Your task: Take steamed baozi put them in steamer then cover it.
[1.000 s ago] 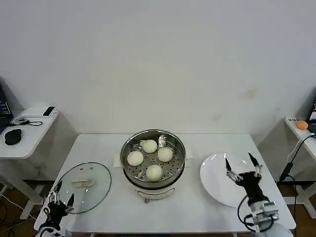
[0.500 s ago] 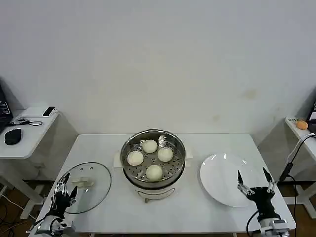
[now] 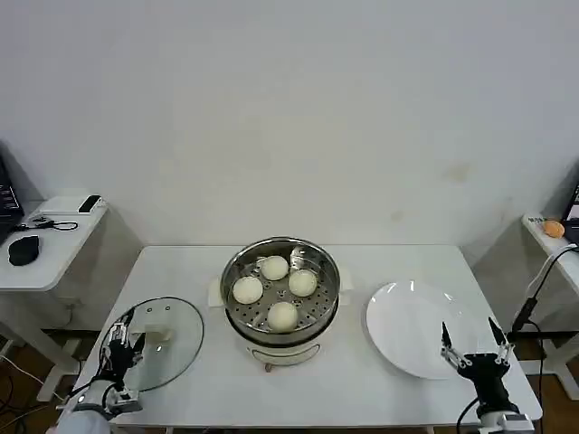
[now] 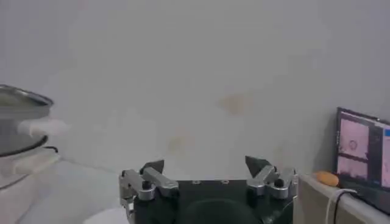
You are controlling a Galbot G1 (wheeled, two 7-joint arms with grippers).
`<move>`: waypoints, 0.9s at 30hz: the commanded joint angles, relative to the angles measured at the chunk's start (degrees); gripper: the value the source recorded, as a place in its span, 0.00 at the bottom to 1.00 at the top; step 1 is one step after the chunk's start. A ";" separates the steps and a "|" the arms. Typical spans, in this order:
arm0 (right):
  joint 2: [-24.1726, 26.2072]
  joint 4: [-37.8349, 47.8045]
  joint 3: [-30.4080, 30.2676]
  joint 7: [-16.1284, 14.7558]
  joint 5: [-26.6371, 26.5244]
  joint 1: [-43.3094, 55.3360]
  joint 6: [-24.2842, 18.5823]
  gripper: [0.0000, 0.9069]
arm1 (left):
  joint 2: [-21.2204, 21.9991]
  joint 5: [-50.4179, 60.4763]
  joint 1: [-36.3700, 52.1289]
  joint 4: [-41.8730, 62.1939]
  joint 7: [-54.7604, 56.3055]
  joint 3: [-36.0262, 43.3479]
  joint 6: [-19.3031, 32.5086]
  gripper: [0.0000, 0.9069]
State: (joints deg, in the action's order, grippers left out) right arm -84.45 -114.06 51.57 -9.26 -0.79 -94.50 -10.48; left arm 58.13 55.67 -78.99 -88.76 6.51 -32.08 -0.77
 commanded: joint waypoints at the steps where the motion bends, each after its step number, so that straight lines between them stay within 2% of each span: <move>1: -0.43 0.47 0.46 0.05 0.79 -0.43 -0.29 1.00 | -0.47 0.66 5.76 3.50 -0.11 1.85 0.00 1.00; 8: -0.98 1.07 0.34 0.10 1.50 -0.59 -0.68 1.00 | -0.15 0.94 7.99 5.93 -0.17 3.31 0.05 1.00; 9: -1.04 1.10 0.34 0.09 1.66 -0.63 -0.74 1.00 | -0.07 1.08 8.06 6.21 -0.19 3.37 0.07 0.93; 10: -1.06 1.10 0.36 0.08 1.71 -0.68 -0.81 1.00 | 0.00 1.11 8.19 6.49 -0.16 3.47 0.12 0.51; 11: -1.07 1.10 0.36 0.08 1.74 -0.77 -0.87 1.00 | 0.04 1.13 8.24 6.59 -0.14 3.47 0.14 0.23; 12: -1.07 1.04 0.39 0.08 1.74 -0.82 -0.85 1.00 | 0.10 1.14 8.27 6.76 -0.07 3.45 0.20 0.06; 13: -1.06 1.03 0.41 0.07 1.77 -0.85 -0.89 1.00 | 0.04 1.27 8.28 6.91 -0.08 3.42 0.33 0.00; 27: -1.30 0.53 -0.36 0.17 2.24 -1.03 -1.07 1.00 | -0.08 1.40 5.38 2.78 0.44 1.05 1.56 0.00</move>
State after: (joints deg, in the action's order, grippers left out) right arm -85.67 -113.35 51.40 -9.09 1.24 -95.46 -11.44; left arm 58.32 56.92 -72.83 -83.56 6.68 -30.15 0.67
